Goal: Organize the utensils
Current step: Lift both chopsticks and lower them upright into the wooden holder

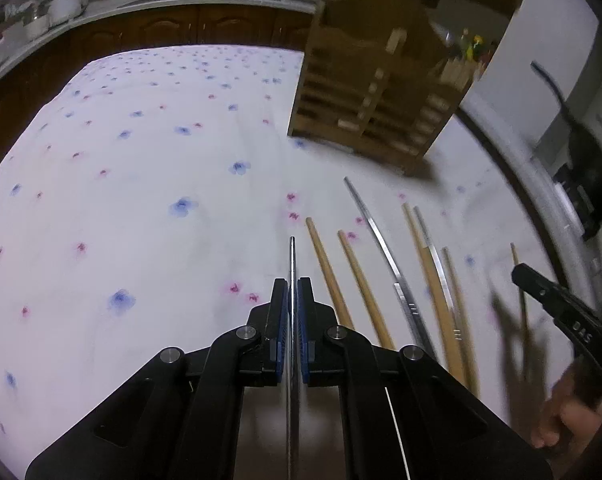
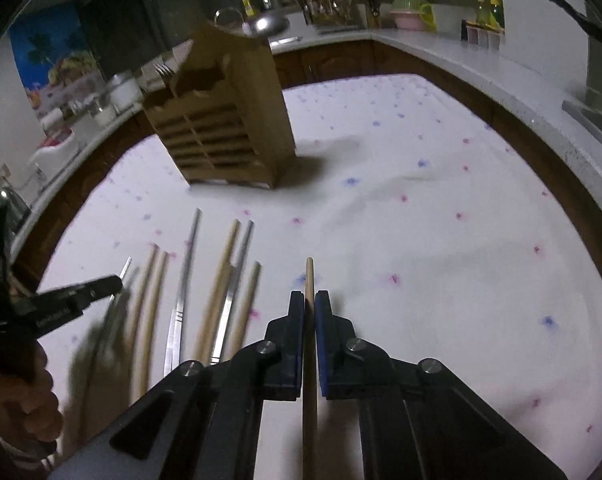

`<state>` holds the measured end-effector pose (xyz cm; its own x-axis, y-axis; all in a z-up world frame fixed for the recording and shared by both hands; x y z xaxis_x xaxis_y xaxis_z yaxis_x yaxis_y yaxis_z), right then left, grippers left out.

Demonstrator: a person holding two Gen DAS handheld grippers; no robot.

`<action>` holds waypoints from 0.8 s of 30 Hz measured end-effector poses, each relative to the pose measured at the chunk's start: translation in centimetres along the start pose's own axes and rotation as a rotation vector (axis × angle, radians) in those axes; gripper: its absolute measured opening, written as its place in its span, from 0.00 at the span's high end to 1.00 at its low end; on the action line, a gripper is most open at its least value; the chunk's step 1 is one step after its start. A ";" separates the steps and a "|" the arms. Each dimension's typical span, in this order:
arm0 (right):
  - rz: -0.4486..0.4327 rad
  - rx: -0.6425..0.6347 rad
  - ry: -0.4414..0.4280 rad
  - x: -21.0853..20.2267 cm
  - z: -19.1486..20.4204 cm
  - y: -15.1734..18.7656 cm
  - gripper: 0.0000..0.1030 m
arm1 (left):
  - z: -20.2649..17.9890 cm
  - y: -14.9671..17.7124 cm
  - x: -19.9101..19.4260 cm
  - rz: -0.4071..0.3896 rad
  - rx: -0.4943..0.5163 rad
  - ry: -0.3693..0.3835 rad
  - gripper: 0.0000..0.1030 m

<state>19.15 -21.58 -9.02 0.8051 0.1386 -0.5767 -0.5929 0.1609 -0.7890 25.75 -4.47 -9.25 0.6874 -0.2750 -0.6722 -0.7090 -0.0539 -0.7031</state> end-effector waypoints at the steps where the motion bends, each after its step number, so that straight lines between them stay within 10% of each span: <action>1: -0.010 0.011 -0.015 -0.5 0.2 -0.3 0.95 | -0.1 -0.2 -0.7 -0.012 -0.012 0.013 0.96; 24: -0.267 0.000 -0.147 -9.4 5.1 -9.1 0.95 | -1.6 -7.4 -13.3 -0.288 -0.039 0.149 0.96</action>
<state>16.87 -19.35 4.63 0.9215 0.2313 -0.3120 -0.3605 0.2104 -0.9087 21.60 -1.99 5.26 0.8320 -0.3807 -0.4034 -0.4962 -0.1856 -0.8481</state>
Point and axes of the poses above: each gripper's, at about its wrist camera, not at the fingertips, and x roughly the way its jaws point, z to its left, y to its underside, the point moved 8 cm from there along x, roughly the way its jaws point, and after that the axes turned 11 degrees about -z, right-handed, at the moved point
